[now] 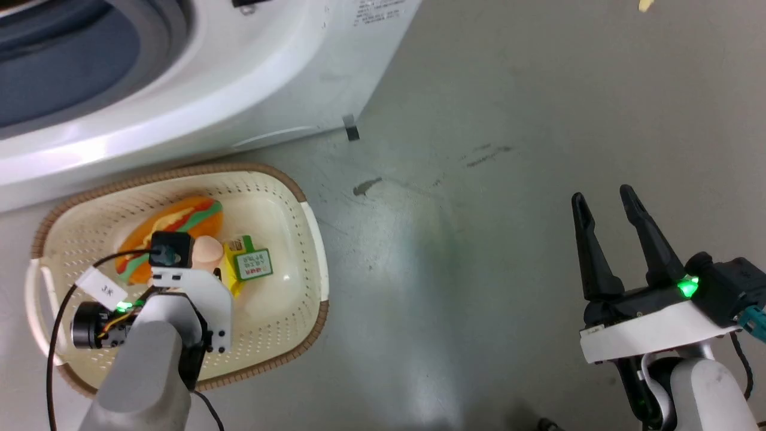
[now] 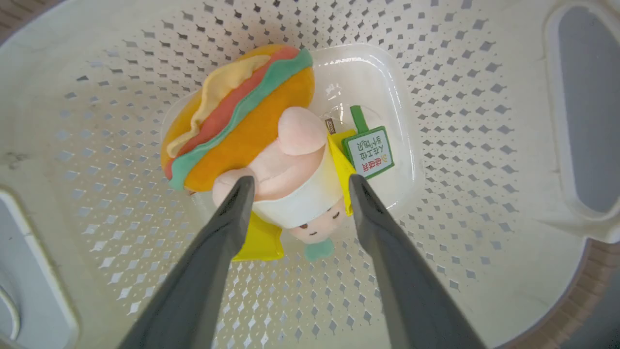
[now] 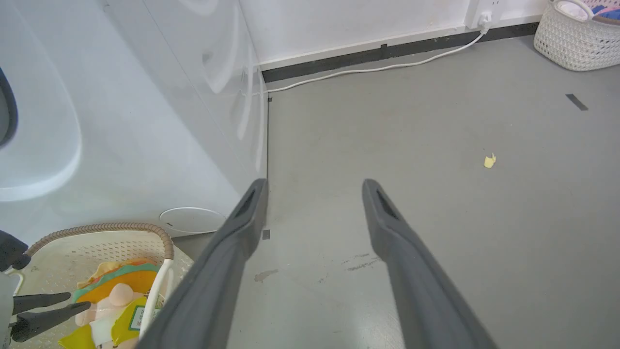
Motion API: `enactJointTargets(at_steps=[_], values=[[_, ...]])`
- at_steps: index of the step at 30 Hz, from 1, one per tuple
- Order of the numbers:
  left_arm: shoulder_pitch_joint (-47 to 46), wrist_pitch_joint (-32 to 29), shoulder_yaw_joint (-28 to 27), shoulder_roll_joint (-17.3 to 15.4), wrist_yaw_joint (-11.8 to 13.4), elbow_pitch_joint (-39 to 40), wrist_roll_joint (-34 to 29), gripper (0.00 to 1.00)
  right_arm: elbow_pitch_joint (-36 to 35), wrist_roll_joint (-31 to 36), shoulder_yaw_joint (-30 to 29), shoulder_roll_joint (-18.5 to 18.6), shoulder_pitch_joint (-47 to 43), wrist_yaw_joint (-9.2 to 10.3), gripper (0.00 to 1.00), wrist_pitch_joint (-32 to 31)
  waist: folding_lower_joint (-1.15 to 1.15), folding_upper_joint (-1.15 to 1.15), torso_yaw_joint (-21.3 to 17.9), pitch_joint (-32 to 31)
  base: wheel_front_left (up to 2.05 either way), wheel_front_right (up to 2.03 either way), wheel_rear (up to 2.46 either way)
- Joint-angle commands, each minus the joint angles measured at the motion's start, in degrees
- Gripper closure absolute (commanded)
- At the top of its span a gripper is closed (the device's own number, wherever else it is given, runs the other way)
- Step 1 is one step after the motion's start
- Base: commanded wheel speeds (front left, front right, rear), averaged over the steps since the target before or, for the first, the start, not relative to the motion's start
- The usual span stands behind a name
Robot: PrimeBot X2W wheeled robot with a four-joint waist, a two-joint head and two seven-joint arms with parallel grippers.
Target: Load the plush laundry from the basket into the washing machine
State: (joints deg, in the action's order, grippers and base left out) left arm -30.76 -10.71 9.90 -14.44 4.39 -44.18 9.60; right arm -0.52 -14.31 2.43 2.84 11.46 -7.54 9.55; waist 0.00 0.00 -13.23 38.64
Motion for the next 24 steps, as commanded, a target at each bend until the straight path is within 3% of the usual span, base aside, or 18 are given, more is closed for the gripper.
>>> enactJointTargets(at_steps=[1,9,15,24], values=[[-2.14,-1.06,0.48,-0.85,0.47,-1.87,0.23,0.0,-0.29,-0.8,0.27,0.03,1.42,0.04,0.0,0.66,0.0,0.0,-0.75,1.55,0.0,0.0,0.0],[-5.77,-3.16,1.89,-2.13,1.0,-5.3,1.04,0.0,-0.71,-1.97,0.56,0.03,1.84,0.04,0.0,1.5,0.0,0.0,-2.09,5.08,0.0,0.0,0.0],[-9.9,-2.05,1.66,-3.19,3.21,-7.59,3.07,0.0,-0.95,-3.15,0.4,0.03,2.44,0.04,0.0,2.33,0.0,0.0,-3.19,8.84,0.0,0.0,0.0],[-14.09,-4.89,4.62,-4.95,3.6,-11.92,2.86,0.0,-0.78,-4.37,-0.21,0.03,3.16,0.05,0.0,3.29,0.0,0.0,-4.29,13.02,0.0,0.0,0.0]])
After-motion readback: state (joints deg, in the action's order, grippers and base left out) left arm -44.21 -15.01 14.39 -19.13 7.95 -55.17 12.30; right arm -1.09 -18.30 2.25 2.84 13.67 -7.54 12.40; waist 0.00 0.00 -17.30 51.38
